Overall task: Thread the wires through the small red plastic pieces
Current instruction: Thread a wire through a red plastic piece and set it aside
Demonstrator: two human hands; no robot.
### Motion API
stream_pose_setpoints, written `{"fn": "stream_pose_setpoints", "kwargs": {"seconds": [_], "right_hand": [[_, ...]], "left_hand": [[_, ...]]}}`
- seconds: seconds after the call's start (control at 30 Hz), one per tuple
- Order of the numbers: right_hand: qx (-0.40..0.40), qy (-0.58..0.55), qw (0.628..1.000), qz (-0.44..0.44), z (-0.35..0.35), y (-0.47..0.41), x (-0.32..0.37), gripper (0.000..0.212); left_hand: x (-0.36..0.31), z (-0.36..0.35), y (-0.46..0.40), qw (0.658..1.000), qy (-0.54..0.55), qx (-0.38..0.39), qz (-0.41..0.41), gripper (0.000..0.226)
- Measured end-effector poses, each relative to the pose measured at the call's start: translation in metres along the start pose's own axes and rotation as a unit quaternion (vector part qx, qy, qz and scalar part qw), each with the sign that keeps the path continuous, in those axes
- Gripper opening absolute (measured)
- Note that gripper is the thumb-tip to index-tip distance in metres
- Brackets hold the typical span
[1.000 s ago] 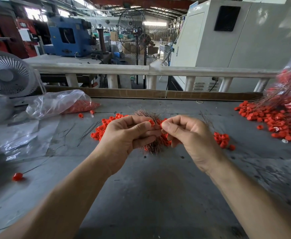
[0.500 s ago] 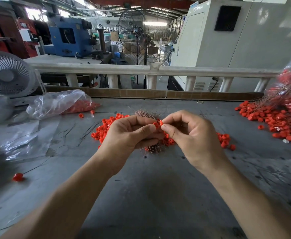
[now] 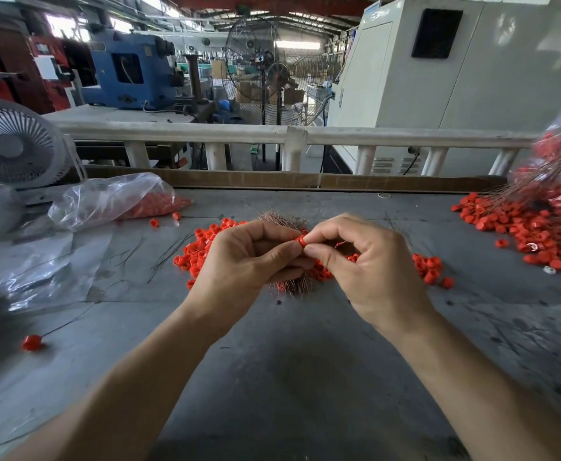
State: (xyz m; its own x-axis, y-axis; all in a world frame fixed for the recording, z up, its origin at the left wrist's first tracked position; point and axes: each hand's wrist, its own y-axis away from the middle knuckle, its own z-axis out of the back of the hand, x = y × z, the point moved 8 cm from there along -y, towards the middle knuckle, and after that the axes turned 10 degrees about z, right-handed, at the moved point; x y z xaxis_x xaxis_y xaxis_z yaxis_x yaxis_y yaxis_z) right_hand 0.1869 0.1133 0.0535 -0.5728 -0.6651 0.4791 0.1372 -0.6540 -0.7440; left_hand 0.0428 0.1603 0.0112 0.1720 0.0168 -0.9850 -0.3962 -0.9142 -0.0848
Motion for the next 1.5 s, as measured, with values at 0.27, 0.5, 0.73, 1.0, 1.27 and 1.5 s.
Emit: {"fn": "stream_pose_setpoints", "kwargs": {"seconds": [0.27, 0.5, 0.73, 1.0, 1.27, 1.5], "right_hand": [[-0.020, 0.037, 0.998, 0.042, 0.000, 0.000, 0.009, 0.007], [-0.015, 0.164, 0.984, 0.068, -0.011, 0.004, 0.016, 0.016], [-0.036, 0.235, 0.968, 0.076, -0.015, 0.006, 0.024, 0.010], [-0.058, 0.241, 0.965, 0.089, -0.012, 0.005, 0.024, 0.004], [-0.073, 0.250, 0.959, 0.112, -0.011, 0.007, 0.025, 0.012], [-0.038, 0.267, 0.954, 0.134, -0.014, 0.004, 0.024, 0.004]], "left_hand": [[0.002, 0.003, 0.000, 1.000, 0.024, -0.009, 0.010, 0.017], [0.014, 0.004, -0.001, 0.994, 0.079, -0.012, 0.076, 0.032], [0.019, 0.002, -0.001, 0.987, 0.117, -0.005, 0.113, 0.025], [0.020, 0.003, -0.001, 0.988, 0.108, 0.010, 0.110, 0.020], [0.022, 0.002, -0.002, 0.989, 0.100, 0.017, 0.109, 0.028], [0.024, 0.004, -0.004, 0.990, 0.087, 0.010, 0.112, 0.025]]}}
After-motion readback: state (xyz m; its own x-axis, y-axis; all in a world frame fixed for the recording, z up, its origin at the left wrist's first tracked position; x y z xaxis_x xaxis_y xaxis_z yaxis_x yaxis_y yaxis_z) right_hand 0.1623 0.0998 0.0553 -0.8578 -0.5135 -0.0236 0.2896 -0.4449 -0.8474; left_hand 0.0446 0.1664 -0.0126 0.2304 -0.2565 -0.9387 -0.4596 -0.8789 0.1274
